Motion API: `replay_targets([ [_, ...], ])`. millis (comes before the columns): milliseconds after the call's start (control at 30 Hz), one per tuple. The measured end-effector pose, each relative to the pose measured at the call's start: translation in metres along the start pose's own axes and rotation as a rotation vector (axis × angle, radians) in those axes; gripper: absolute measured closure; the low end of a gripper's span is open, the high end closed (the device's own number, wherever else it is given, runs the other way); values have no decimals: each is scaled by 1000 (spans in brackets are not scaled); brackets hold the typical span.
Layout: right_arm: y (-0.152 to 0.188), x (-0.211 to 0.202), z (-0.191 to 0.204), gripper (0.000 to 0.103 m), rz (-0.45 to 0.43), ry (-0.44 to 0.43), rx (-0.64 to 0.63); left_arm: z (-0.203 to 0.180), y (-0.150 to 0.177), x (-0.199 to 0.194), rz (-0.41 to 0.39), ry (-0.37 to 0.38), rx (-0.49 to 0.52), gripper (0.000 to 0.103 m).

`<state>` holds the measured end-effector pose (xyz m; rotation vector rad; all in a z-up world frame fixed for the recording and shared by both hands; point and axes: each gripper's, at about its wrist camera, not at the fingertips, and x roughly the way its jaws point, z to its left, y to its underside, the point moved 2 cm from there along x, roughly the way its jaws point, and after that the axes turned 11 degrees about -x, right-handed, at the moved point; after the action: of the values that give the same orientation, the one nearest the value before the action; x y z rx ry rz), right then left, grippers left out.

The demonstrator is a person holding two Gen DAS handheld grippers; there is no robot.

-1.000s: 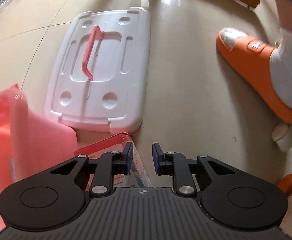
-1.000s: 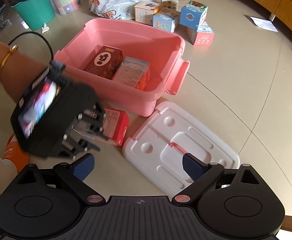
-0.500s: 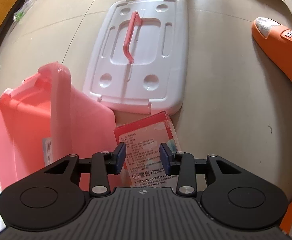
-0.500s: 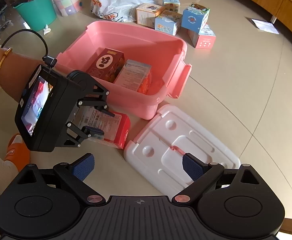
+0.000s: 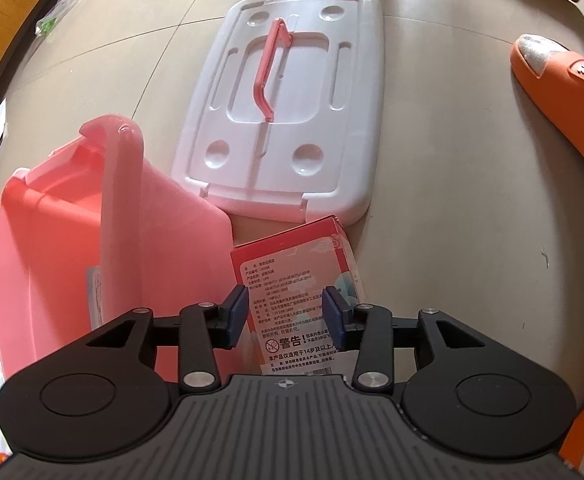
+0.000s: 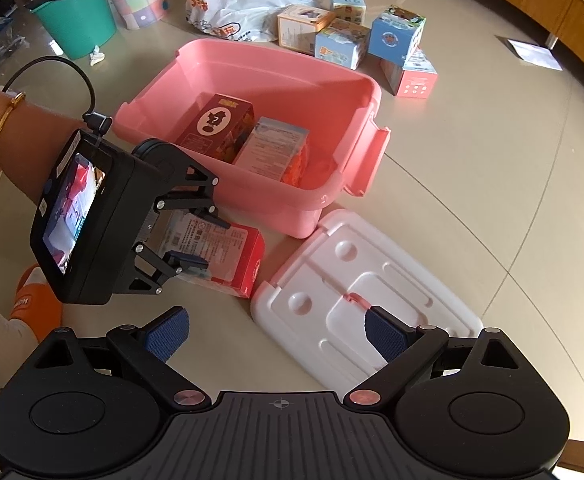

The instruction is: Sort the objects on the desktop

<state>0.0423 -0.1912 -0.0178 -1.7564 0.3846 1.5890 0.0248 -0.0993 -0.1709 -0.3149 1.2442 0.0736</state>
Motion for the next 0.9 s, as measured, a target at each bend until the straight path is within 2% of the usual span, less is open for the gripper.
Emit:
replay_targets([
  [67,0,-1,1,10,-4,0,-3,4,-2,0,9,31,-57,61],
  [167,-1,-2,1,10,-8,0,-4,12,-4,4,74,206,-220,57],
  [200,-1,-3,1,10,-9,0,-4,12,-4,5,84,229,-257,55],
  [300,0,-4,1,10,-12,2,-1,5,-6,3,49,140,-273,51],
  [367,0,-5,0,10,-13,3,3,7,-6,1,15,90,-340,49],
  [433,0,-5,-1,10,-15,2,4,10,-3,-4,-28,59,-409,39],
  [500,0,-5,0,10,-17,-1,3,8,1,-8,-50,39,-407,31],
  [567,0,-5,0,10,-17,-3,0,3,6,-10,-68,4,-362,25],
  [667,-2,-4,2,10,-19,-6,-6,0,16,-14,-94,-3,-311,24],
  [900,-11,-4,8,9,-25,-13,-25,1,33,-11,-84,66,-312,19],
])
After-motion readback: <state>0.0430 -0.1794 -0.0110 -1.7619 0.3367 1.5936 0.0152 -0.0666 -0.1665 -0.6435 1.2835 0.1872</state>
